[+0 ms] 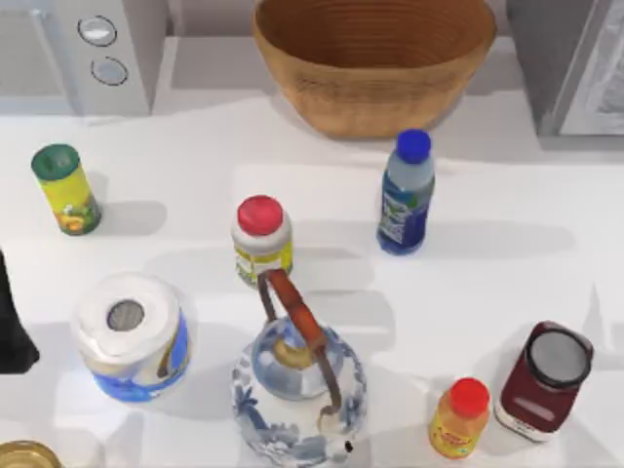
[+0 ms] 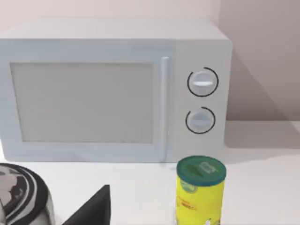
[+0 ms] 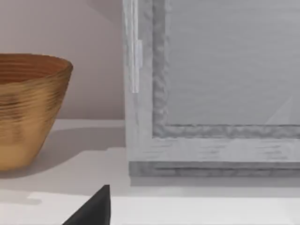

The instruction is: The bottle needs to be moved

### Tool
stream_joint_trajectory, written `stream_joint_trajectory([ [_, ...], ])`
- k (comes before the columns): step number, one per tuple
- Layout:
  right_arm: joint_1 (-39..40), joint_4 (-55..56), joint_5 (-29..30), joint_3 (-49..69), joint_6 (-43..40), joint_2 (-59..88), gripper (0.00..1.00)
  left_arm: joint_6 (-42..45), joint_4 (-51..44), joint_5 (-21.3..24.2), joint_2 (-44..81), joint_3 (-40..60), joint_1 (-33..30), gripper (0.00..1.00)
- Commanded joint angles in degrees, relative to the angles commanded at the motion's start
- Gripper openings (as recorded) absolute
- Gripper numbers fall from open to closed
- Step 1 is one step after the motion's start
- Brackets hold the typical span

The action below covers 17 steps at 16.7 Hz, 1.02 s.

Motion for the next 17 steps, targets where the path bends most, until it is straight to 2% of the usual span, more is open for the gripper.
stream_joint_trajectory([
  [4, 0.4, 1.3, -0.6, 0.3, -0.2, 1.8, 1.00, 0.0, 0.0, 0.0, 0.0, 0.0, 0.0, 1.00],
  [8, 2.2, 9.1, -3.7, 2.4, -1.2, 12.5, 1.00, 0.0, 0.0, 0.0, 0.0, 0.0, 0.0, 1.00],
  [17, 8.6, 39.7, -15.1, 11.5, -4.2, 63.5, 1.00, 0.0, 0.0, 0.0, 0.0, 0.0, 0.0, 1.00],
])
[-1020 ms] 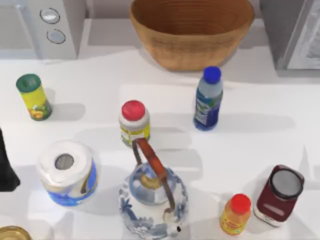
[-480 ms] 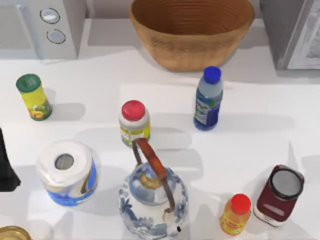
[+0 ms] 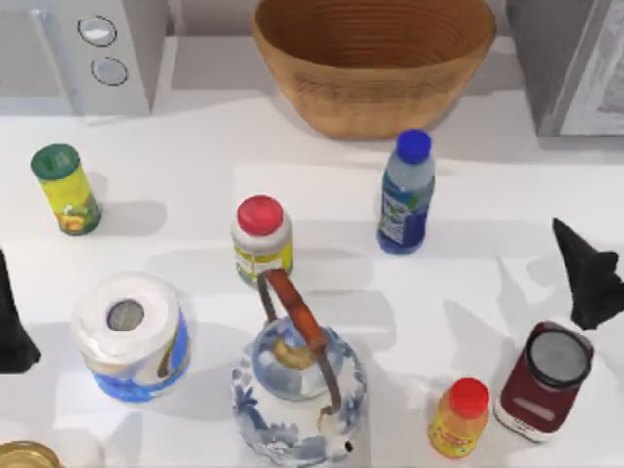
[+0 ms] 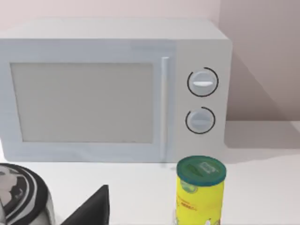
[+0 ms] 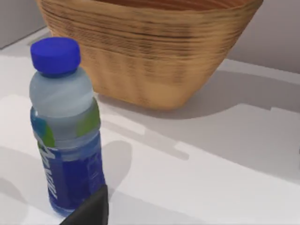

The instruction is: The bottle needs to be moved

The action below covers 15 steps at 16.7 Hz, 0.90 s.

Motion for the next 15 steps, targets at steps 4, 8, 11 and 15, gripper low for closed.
stream_joint_trajectory([
  [4, 3.1, 14.3, -5.4, 4.8, -0.7, 19.4, 1.00, 0.0, 0.0, 0.0, 0.0, 0.0, 0.0, 1.00],
  [8, 5.3, 25.7, -9.4, 8.7, -1.2, 35.7, 1.00, 0.0, 0.0, 0.0, 0.0, 0.0, 0.0, 1.00],
  [11, 6.3, 31.7, -11.3, 10.8, -1.7, 43.8, 1.00, 0.0, 0.0, 0.0, 0.0, 0.0, 0.0, 1.00],
  [15, 6.7, 34.4, -12.1, 11.7, -2.0, 47.2, 1.00, 0.0, 0.0, 0.0, 0.0, 0.0, 0.0, 1.00],
])
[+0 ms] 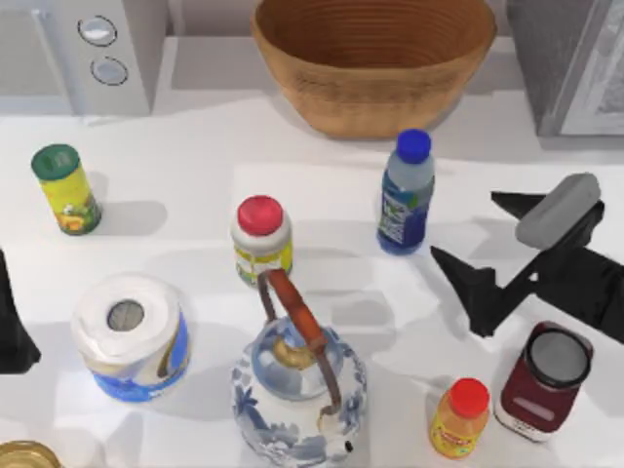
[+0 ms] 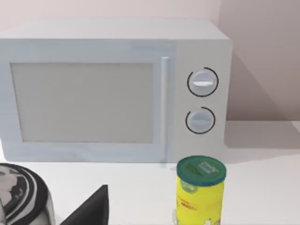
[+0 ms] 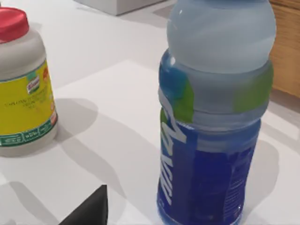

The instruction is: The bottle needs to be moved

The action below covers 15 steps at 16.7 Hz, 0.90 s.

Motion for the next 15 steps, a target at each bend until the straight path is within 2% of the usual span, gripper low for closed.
stream_joint_trajectory([
  [6, -0.1, -0.5, 0.2, 0.6, 0.1, 0.1, 1.00, 0.0, 0.0, 0.0, 0.0, 0.0, 0.0, 1.00],
  [15, 5.7, -5.5, 5.7, 17.3, 1.4, 11.3, 1.00, 0.0, 0.0, 0.0, 0.0, 0.0, 0.0, 1.00],
])
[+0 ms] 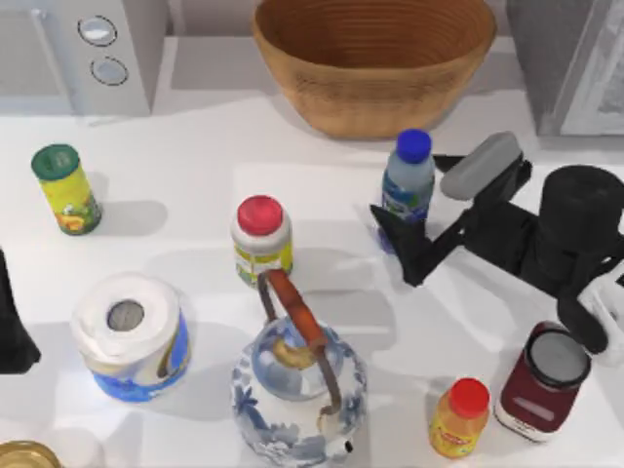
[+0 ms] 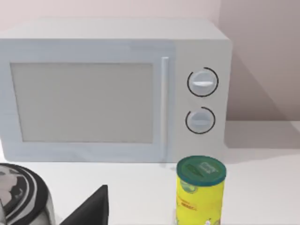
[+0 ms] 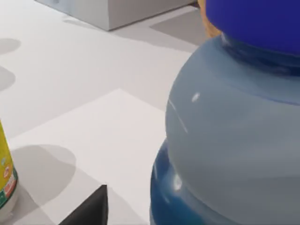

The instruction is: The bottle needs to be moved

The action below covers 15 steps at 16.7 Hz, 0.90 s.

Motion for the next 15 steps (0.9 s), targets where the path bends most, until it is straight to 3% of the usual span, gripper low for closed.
stream_joint_trajectory([
  [8, 2.0, -0.7, 2.0, 4.4, 0.4, 3.5, 1.00, 0.0, 0.0, 0.0, 0.0, 0.0, 0.0, 1.00],
  [15, 2.0, -0.7, 2.0, 4.4, 0.4, 3.5, 0.47, 0.0, 0.0, 0.0, 0.0, 0.0, 0.0, 1.00],
])
